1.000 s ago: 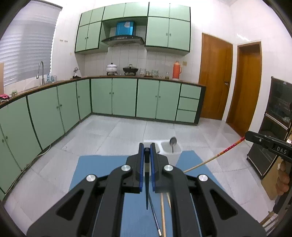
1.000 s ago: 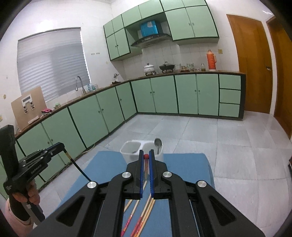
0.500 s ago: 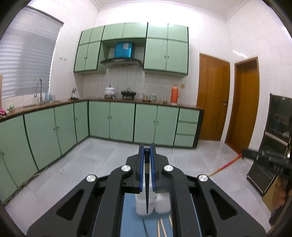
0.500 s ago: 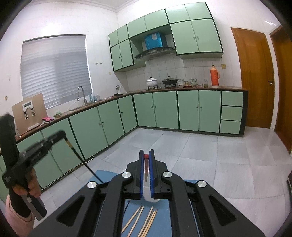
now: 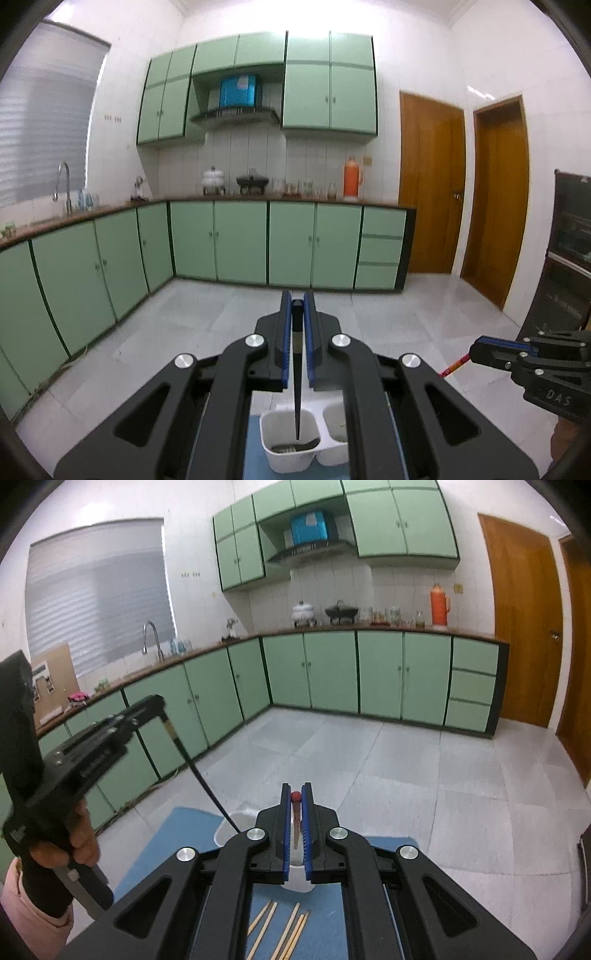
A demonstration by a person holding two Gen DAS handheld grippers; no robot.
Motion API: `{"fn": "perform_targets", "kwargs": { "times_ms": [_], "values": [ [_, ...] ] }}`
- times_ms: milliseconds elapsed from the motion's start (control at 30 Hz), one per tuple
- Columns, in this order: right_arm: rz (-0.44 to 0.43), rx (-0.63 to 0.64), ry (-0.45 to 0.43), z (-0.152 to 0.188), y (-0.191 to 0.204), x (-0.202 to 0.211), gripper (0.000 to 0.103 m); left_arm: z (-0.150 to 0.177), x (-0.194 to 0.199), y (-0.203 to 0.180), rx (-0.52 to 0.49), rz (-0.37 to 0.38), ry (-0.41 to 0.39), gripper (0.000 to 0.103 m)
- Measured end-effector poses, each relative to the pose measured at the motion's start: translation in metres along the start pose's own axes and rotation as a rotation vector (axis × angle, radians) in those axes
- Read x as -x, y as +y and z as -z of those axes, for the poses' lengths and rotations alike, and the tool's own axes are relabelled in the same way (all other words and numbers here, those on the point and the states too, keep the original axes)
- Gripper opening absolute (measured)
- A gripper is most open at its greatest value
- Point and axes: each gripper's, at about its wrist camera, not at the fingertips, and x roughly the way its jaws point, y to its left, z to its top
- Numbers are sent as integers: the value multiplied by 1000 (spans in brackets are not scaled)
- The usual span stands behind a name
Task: Organize utensils
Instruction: 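Lift both chopsticks and drop them into the white holder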
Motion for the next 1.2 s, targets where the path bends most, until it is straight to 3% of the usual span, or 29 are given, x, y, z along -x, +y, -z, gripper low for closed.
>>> {"fn": "perform_targets", "kwargs": {
  "times_ms": [400,533,600,767,833,1033,1200],
  "values": [
    [-17,21,121,25,4,-55,6,47,-38,25,23,4,128,7],
    [-18,17,127,30,3,-57,7,50,-32,32,37,0,123,38],
    [-19,7,122,31,0,-54,11,50,-26,34,39,2,114,40],
    [16,-16,65,32,-8,-36,47,51,-7,36,54,1,96,59],
    [27,-16,42,34,-9,-27,52,51,6,38,60,-10,74,72],
    [67,-50,-27,58,-16,12,66,63,47,34,61,-38,52,88],
    [104,-86,-42,101,-14,37,73,99,81,28,13,-65,95,90]
  ]
}}
